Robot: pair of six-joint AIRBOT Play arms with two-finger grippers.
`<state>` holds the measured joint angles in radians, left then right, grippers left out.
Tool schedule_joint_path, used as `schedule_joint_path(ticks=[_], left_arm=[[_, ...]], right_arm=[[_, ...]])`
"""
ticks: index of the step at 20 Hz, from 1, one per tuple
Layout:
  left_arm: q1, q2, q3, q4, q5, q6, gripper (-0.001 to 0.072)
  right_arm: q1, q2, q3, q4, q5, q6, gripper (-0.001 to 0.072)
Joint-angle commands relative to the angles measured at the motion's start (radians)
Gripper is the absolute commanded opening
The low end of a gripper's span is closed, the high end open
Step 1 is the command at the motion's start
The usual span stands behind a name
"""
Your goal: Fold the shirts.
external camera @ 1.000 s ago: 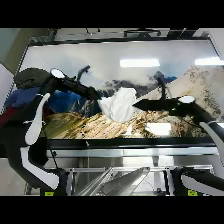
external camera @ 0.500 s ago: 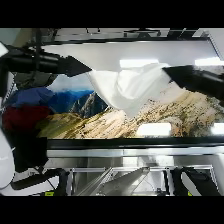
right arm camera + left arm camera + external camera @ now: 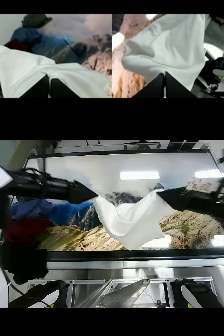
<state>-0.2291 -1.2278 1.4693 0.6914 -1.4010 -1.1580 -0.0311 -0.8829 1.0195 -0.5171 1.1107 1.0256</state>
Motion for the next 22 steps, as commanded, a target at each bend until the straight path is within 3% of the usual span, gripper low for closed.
schedule_joint_path(ticks=[1, 5, 9, 10, 11, 12, 14, 18, 22], left_arm=[[-0.015, -0.092, -0.206, 0.112, 0.069, -0.002, 0.0023], [0.029, -0.288, -0.269, 0.118, 0.15, 0.051, 0.0023], [0.061, -0.441, -0.268, 0.117, 0.182, 0.071, 0.0022], [0.068, -0.465, -0.268, 0.117, 0.183, 0.084, 0.0022], [0.074, -0.479, -0.268, 0.117, 0.182, 0.084, 0.0024], [0.084, -0.481, -0.268, 0.118, 0.179, 0.084, 0.0146], [0.118, -0.478, -0.244, 0.122, 0.135, 0.084, 0.072], [0.173, -0.478, -0.175, 0.118, -0.008, 0.09, 0.0712], [0.154, -0.478, -0.242, 0.118, 0.072, 0.122, 0.071]], right_arm=[[0.037, -0.192, -0.074, -0.12, -0.014, 0.044, 0.0021], [0.037, -0.466, -0.086, -0.099, -0.113, -0.031, 0.0021], [0.037, -0.627, -0.086, -0.007, -0.216, -0.142, 0.0029], [0.036, -0.64, -0.085, 0.022, -0.229, -0.175, 0.0114], [0.032, -0.637, -0.081, 0.031, -0.231, -0.191, 0.0346], [0.017, -0.624, -0.066, 0.019, -0.213, -0.188, 0.0436], [-0.047, -0.566, -0.042, -0.051, -0.128, -0.163, 0.0436], [-0.208, -0.388, -0.114, -0.375, 0.042, 0.136, 0.0435], [-0.196, -0.233, -0.397, -0.401, -0.026, 0.206, 0.0438]])
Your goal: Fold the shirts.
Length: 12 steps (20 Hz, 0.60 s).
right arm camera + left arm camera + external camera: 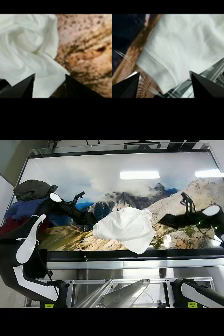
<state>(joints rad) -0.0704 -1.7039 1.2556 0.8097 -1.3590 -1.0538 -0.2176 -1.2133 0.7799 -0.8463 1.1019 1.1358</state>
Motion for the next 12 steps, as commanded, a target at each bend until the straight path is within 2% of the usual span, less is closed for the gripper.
schedule_joint_path(ticks=[1, 4, 9, 11, 12], left_arm=[[-0.016, -0.002, -0.043, -0.001, 0.053, 0.024, 0.071], [-0.066, -0.003, -0.07, 0.0, 0.092, 0.043, 0.0709], [-0.121, -0.048, -0.071, -0.002, 0.098, 0.042, 0.0692], [-0.134, -0.05, -0.07, -0.032, 0.097, 0.043, 0.0687], [-0.134, -0.051, -0.06, -0.061, 0.095, 0.051, 0.0496]], right_arm=[[0.006, 0.105, -0.209, -0.064, -0.047, 0.107, 0.0437], [0.078, 0.086, -0.299, -0.013, -0.149, 0.105, 0.0436], [0.248, -0.019, -0.306, 0.099, -0.273, 0.09, 0.043], [0.274, -0.05, -0.306, 0.183, -0.272, 0.022, 0.0425], [0.276, -0.053, -0.305, 0.237, -0.264, -0.026, 0.032]])
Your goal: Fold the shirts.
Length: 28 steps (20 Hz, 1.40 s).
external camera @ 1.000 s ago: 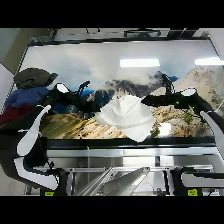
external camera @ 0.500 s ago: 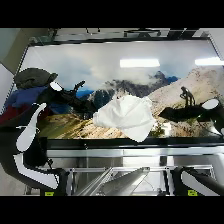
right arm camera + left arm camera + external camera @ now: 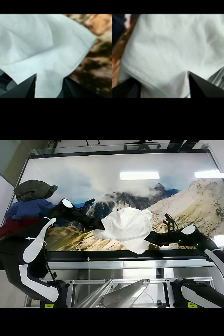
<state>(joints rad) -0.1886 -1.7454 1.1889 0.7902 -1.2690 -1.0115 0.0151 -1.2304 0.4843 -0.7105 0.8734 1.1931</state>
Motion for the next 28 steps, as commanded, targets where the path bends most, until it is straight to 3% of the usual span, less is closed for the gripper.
schedule_joint_path(ticks=[1, 2, 3, 8, 11, 15, 19, 23, 28], left_arm=[[-0.015, -0.009, 0.019, -0.069, 0.002, 0.023, 0.0239], [-0.015, -0.009, 0.039, -0.094, -0.007, 0.03, 0.0027], [-0.015, -0.009, 0.063, -0.113, -0.029, 0.034, 0.0005], [0.006, 0.056, 0.244, -0.115, -0.193, -0.022, 0.0003], [0.049, 0.215, 0.358, -0.251, -0.232, -0.03, 0.0004], [0.128, 0.444, 0.534, -0.516, -0.21, -0.046, 0.0021], [0.137, 0.623, 0.677, -0.52, -0.163, -0.049, 0.0023], [0.127, 0.678, 0.688, -0.485, -0.144, -0.073, 0.0023], [0.117, 0.549, 0.545, -0.444, -0.145, -0.097, 0.0024]], right_arm=[[0.043, -0.034, -0.009, 0.161, -0.024, -0.133, 0.014], [0.043, -0.031, -0.002, 0.201, -0.008, -0.159, 0.0077], [0.043, -0.021, 0.011, 0.211, 0.017, -0.175, 0.0021], [-0.083, 0.206, 0.2, 0.181, 0.217, -0.168, 0.002], [-0.256, 0.404, 0.436, 0.196, 0.315, -0.157, 0.0019], [-0.447, 0.549, 0.793, 0.335, 0.347, -0.177, 0.0019], [-0.499, 0.587, 1.094, 0.357, 0.347, -0.204, 0.0019], [-0.499, 0.572, 1.144, 0.357, 0.367, -0.212, 0.0019], [-0.478, 0.452, 1.01, 0.36, 0.448, -0.2, 0.002]])
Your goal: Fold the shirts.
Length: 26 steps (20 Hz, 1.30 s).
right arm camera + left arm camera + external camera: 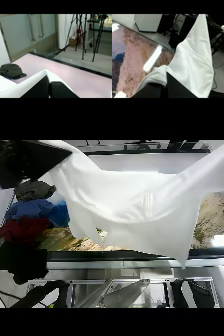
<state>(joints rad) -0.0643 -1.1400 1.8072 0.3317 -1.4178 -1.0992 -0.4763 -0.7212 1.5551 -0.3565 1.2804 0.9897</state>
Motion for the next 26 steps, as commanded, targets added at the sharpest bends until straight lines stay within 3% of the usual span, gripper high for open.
schedule_joint_path(ticks=[1, 4, 7, 13, 14, 15, 16, 18, 20, 23, 26], left_arm=[[-0.014, -0.103, -0.125, 0.017, 0.004, -0.006, 0.0024], [-0.038, -0.267, -0.251, 0.017, 0.015, 0.066, 0.0023], [-0.042, -0.462, -0.319, 0.018, 0.067, 0.142, 0.0022], [0.03, -0.766, -0.322, 0.018, 0.111, 0.22, 0.0015], [0.048, -0.798, -0.303, 0.017, 0.101, 0.22, 0.0117], [0.063, -0.82, -0.28, 0.017, 0.09, 0.219, 0.0307], [0.079, -0.839, -0.249, 0.017, 0.064, 0.219, 0.0317], [0.111, -0.863, -0.172, 0.018, -0.021, 0.208, 0.0318], [0.148, -0.866, -0.089, 0.05, -0.106, 0.133, 0.0328], [0.18, -0.866, 0.02, 0.294, -0.224, -0.021, 0.0328], [0.153, -0.861, 0.003, 0.341, -0.301, -0.073, 0.0327]], right_arm=[[0.038, -0.09, -0.111, 0.006, 0.041, -0.017, 0.002], [0.162, -0.221, -0.289, -0.002, -0.017, -0.116, 0.002], [0.293, -0.418, -0.438, -0.018, -0.171, -0.232, 0.0021], [0.425, -0.851, -0.458, 0.024, -0.402, -0.289, 0.0021], [0.428, -0.886, -0.455, 0.041, -0.417, -0.288, 0.0033], [0.428, -0.908, -0.451, 0.044, -0.433, -0.287, 0.0184], [0.423, -0.912, -0.448, 0.042, -0.445, -0.287, 0.036], [0.377, -0.886, -0.431, 0.024, -0.406, -0.285, 0.0388], [0.285, -0.815, -0.424, -0.039, -0.326, -0.22, 0.0388], [0.116, -0.683, -0.428, -0.25, -0.218, -0.046, 0.0389], [-0.015, -0.55, -0.504, -0.488, -0.132, 0.094, 0.0388]])
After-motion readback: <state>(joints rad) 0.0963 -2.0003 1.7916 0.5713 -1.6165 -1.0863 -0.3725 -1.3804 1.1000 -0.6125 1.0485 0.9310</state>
